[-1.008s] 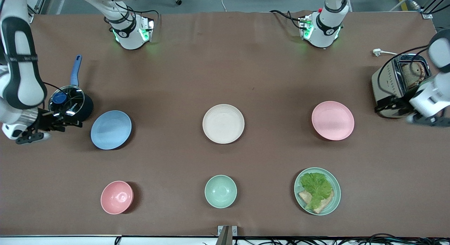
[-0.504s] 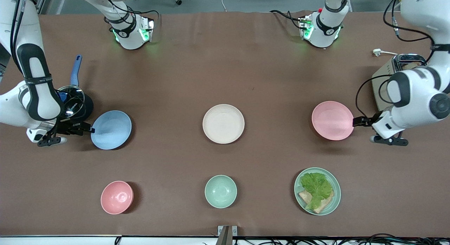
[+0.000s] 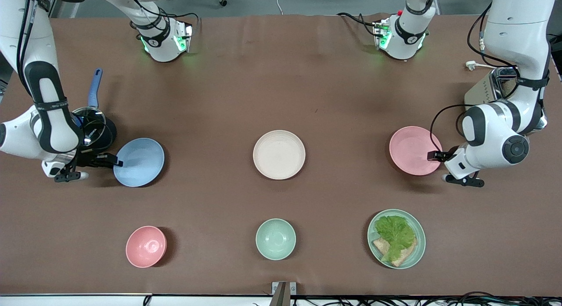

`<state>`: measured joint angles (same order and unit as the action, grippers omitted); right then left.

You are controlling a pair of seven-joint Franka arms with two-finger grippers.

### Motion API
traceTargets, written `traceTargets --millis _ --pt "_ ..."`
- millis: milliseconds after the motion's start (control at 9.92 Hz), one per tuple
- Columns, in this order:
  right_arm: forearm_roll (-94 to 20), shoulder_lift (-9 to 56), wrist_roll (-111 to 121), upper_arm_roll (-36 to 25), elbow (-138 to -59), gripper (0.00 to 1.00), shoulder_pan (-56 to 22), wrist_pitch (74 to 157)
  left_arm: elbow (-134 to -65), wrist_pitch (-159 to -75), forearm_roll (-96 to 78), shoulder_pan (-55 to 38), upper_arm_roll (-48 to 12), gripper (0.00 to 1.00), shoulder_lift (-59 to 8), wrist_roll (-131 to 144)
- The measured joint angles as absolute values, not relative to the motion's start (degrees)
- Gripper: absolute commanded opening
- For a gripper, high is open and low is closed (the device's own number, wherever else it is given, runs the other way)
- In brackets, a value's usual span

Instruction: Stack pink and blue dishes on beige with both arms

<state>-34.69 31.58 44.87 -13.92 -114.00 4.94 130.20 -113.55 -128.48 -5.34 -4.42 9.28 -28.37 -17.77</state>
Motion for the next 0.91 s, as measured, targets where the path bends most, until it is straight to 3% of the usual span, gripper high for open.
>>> traceTargets --millis 101,303,605,706,908 --pt "-34.85 31.82 45.0 -14.0 -113.97 0.01 4.95 130.25 -113.8 -128.48 -5.34 -4.36 9.29 0.38 -28.37 -17.77" --pt "-35.11 31.74 45.0 -14.08 -113.85 0.01 5.04 129.47 -114.73 -128.48 -5.34 -4.35 9.29 0.34 -28.37 -17.77" --pt "-35.57 31.35 44.06 -15.23 -111.47 0.01 5.01 123.04 -115.76 -128.48 -5.34 -4.35 9.29 0.07 -28.37 -17.77" --pt "-35.6 31.34 42.92 -16.43 -109.14 0.01 4.93 118.71 -115.76 -128.46 -5.34 -4.35 9.29 0.02 -28.34 -17.81" --pt "-35.59 30.88 40.03 -18.87 -103.01 0.01 4.86 110.68 -115.7 -127.91 -5.35 -4.38 9.25 0.02 -27.47 -18.11"
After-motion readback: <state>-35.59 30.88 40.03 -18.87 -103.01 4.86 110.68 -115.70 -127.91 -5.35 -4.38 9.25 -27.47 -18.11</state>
